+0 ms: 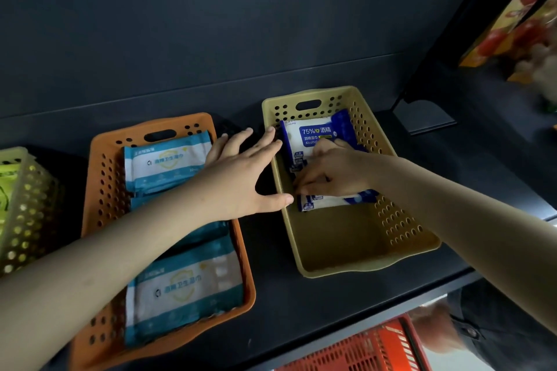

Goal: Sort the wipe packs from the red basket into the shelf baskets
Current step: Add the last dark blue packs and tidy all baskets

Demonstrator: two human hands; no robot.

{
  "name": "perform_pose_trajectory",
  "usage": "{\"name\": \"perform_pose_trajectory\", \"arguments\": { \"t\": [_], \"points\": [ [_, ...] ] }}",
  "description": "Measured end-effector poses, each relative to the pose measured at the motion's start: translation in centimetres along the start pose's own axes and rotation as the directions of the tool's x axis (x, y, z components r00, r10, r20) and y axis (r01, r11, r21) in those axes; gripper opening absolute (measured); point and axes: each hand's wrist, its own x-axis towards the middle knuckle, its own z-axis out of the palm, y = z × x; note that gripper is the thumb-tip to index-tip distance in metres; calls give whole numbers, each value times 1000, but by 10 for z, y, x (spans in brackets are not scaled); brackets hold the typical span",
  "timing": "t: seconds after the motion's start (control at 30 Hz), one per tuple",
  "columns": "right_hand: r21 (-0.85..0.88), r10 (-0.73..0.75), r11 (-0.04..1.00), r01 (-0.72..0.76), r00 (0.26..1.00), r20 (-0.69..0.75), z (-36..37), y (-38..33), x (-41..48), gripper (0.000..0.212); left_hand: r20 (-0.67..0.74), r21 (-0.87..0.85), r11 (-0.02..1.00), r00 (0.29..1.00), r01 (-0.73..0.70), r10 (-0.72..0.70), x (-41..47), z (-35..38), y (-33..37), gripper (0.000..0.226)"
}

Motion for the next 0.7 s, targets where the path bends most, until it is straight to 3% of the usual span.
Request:
{"name": "perform_pose_trajectory", "arguments": {
  "t": [0.2, 0.27, 0.33, 0.43, 0.6, 0.7],
  "points": [
    [93, -23, 995, 24, 1000, -16, 2, 3, -4, 37, -9, -6, 1000, 1000, -24, 24, 6, -1, 7, 94],
    [256, -14, 966, 42, 994, -109, -3, 6, -7, 37, -8, -19, 999, 1000, -29, 29, 6, 0, 7, 94],
    [310, 48, 950, 30, 970, -239, -12, 10, -6, 32, -18, -26, 999, 999, -36, 35, 6, 1, 5, 94],
    [162, 44, 987, 6, 952, -303, -23, 9, 5, 29, -27, -34, 998, 999, -47, 46, 6, 2, 5, 94],
    [23, -16, 1000, 21, 979, -201, -29, 7, 33, 26, -25, -27, 998, 998, -52, 51, 8, 2, 3, 94],
    [-109, -26, 994, 11, 990, -135, -26, 9, 49, 45, -20, -25, 999, 999, -45, 45, 7, 3, 4, 94]
  ]
}}
